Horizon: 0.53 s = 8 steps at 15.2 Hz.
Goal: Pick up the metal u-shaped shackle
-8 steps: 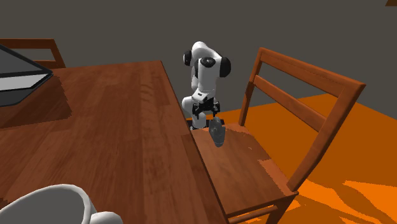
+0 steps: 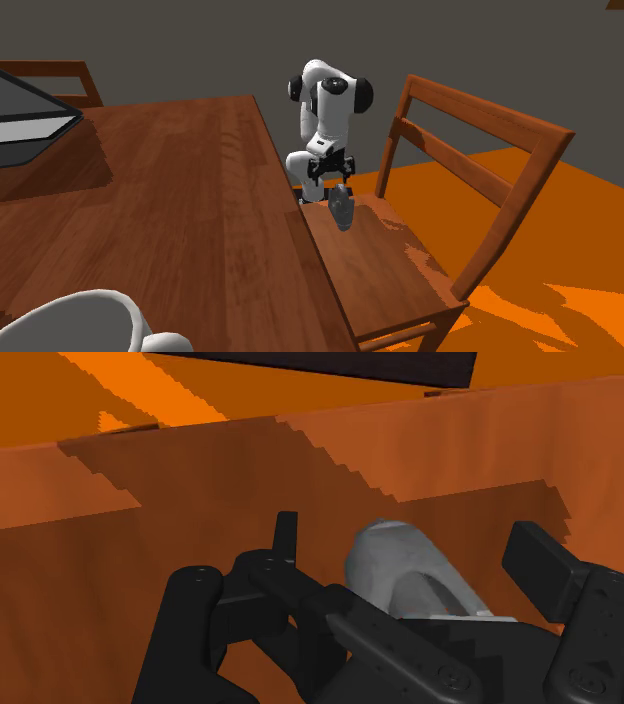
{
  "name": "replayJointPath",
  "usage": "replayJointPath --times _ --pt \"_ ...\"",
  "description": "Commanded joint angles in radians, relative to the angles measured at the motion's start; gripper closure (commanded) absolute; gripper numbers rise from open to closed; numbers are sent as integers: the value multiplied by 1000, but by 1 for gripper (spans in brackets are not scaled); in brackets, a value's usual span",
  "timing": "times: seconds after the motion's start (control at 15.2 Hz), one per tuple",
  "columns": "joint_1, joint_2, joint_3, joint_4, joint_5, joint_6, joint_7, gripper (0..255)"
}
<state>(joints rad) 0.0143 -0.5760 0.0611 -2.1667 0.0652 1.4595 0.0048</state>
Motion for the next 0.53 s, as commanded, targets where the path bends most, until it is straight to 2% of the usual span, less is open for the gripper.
replayJointPath --times 0.0,0.26,0.33,0.46 --pt "-1 77 10 94 7 -12 22 0" --pt "-3 220 24 294 13 -62 61 0" --pt "-3 236 26 318 14 -69 65 0" --pt "-3 227 26 283 14 -42 64 0"
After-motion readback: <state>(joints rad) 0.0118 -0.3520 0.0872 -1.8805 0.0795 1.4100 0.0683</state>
